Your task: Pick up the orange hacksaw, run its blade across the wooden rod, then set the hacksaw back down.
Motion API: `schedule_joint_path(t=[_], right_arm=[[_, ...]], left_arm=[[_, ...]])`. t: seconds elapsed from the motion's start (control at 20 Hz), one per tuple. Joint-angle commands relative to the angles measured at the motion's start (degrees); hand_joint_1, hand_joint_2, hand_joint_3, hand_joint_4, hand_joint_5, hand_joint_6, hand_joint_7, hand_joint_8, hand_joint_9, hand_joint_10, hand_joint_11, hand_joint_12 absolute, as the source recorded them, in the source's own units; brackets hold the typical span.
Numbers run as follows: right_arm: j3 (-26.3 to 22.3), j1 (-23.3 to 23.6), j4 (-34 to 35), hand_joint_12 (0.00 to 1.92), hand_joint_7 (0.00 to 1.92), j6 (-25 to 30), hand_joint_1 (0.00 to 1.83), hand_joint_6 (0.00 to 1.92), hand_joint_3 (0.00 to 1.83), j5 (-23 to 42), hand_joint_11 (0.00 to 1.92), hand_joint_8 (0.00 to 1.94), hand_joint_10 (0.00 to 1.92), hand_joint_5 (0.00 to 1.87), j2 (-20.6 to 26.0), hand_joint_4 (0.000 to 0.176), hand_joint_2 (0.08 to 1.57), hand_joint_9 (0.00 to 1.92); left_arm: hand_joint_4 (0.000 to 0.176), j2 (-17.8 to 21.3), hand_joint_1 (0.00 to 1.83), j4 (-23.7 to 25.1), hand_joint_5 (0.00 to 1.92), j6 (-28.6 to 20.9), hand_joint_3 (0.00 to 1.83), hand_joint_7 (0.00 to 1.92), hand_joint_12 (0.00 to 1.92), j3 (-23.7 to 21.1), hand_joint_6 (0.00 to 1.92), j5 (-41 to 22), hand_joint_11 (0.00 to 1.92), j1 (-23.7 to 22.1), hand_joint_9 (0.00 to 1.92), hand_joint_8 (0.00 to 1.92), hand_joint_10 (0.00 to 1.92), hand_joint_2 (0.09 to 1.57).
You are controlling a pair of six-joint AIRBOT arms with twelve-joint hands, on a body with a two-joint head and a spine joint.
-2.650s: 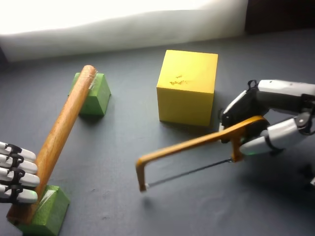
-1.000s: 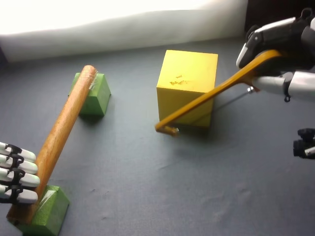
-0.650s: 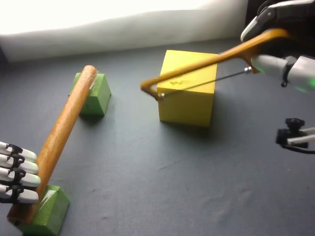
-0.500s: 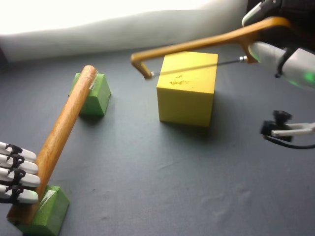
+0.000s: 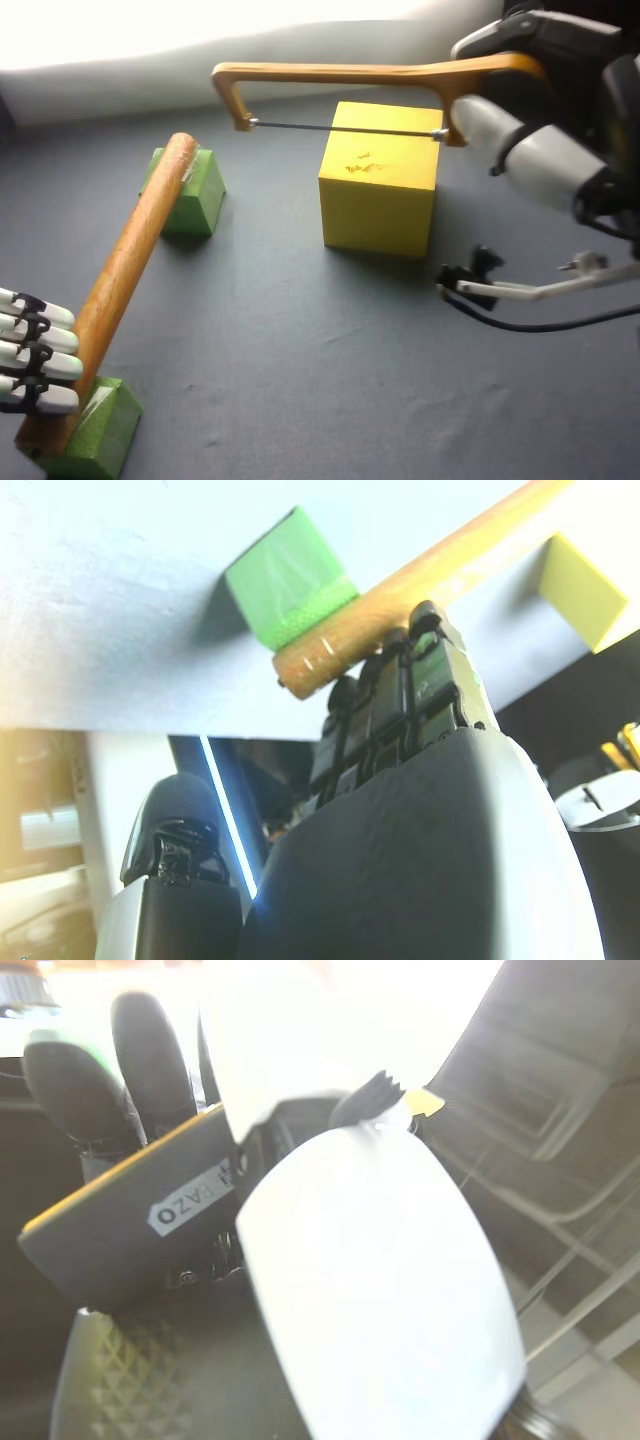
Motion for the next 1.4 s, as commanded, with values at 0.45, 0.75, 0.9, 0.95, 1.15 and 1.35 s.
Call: schedule_joint_path(t=[0.45, 0.75, 0.9, 0.95, 1.15, 1.35], right_arm=[[1.17, 4.28, -4.3, 1.47, 0.93, -4.1, 1.37, 0.99, 0.0, 5.07, 0.84, 1.09, 1.39, 0.82, -9.12, 0.0, 1.15, 0.88], [3.26, 3.67, -2.18, 1.47, 1.03, -5.11, 1.38, 0.81, 0.0, 6.19, 0.88, 0.96, 1.29, 0.93, -12.49, 0.0, 1.1, 0.99], [4.77, 3.48, -2.19, 1.46, 0.96, -4.76, 1.38, 0.9, 0.01, 4.52, 0.87, 1.05, 1.37, 0.86, -13.69, 0.0, 1.13, 0.91], [5.1, 3.3, -2.19, 1.48, 0.94, -4.78, 1.37, 0.93, 0.0, 4.38, 0.86, 1.09, 1.39, 0.84, -13.96, 0.0, 1.15, 0.89], [6.53, 2.54, -2.19, 1.53, 0.95, -4.81, 1.37, 0.94, 0.0, 5.2, 0.82, 1.08, 1.4, 0.84, -15.39, 0.0, 1.14, 0.88], [7.48, 1.88, -1.91, 1.53, 0.93, -5.15, 1.37, 0.95, 0.0, 5.29, 0.83, 1.09, 1.41, 0.84, -17.23, 0.0, 1.15, 0.88]], left_arm=[[0.0, -0.01, 0.1, -1.93, 0.06, 0.03, 0.01, 0.05, 0.15, -0.25, 0.0, -1.73, 0.0, -0.72, 0.04, 0.0, 0.0, 1.27], [0.0, -0.01, 0.14, -1.93, 0.08, 0.03, 0.0, 0.07, 0.24, -0.3, 0.0, -1.72, 0.0, -0.76, 0.06, 0.0, 0.0, 1.26], [0.0, -0.1, 0.15, -1.93, 0.09, 0.03, 0.0, 0.06, 0.23, -0.31, 0.0, -1.63, 0.0, -0.8, 0.06, 0.0, 0.0, 1.26], [0.0, -0.16, 0.15, -1.93, 0.08, 0.03, 0.0, 0.06, 0.22, -0.32, 0.0, -1.63, 0.0, -0.79, 0.05, 0.0, 0.0, 1.26], [0.0, -0.17, 0.15, -1.93, 0.08, 0.03, 0.0, 0.05, 0.19, -0.44, 0.0, -1.49, 0.0, -0.81, 0.04, 0.0, 0.0, 1.27], [0.0, -0.17, 0.1, -1.93, 0.06, 0.02, 0.0, 0.04, 0.18, -0.46, 0.0, -1.06, 0.0, -0.83, 0.04, 0.0, 0.0, 1.27]])
